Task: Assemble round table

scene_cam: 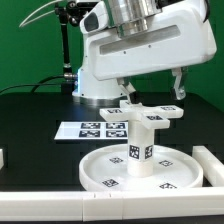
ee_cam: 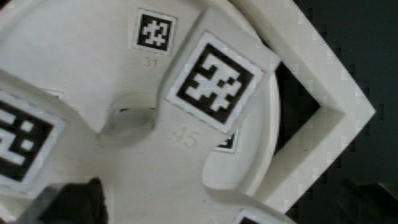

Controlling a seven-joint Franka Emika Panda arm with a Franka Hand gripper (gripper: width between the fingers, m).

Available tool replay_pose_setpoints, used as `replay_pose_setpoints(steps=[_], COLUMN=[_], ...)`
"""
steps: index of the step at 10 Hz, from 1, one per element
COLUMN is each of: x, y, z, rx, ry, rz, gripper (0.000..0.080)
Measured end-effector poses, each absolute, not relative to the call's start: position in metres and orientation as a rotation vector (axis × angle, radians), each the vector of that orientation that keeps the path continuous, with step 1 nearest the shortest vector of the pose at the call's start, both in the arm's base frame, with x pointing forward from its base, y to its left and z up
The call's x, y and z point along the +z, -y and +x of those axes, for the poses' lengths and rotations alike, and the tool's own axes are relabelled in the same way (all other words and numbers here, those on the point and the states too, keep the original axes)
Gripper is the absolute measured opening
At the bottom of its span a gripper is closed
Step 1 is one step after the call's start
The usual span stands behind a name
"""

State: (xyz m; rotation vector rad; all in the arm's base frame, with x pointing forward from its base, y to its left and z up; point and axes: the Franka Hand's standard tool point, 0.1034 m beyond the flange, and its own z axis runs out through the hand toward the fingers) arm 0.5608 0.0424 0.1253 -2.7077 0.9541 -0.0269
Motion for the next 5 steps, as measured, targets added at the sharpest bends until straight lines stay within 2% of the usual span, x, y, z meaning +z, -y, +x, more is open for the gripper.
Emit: replay_pose_setpoints(steps=[5], x=[0.1265], y=[-0.0442], z=[0.5654], rx=[-0.151], ry=[-0.059], rz=[-2.981], gripper=[0.0649])
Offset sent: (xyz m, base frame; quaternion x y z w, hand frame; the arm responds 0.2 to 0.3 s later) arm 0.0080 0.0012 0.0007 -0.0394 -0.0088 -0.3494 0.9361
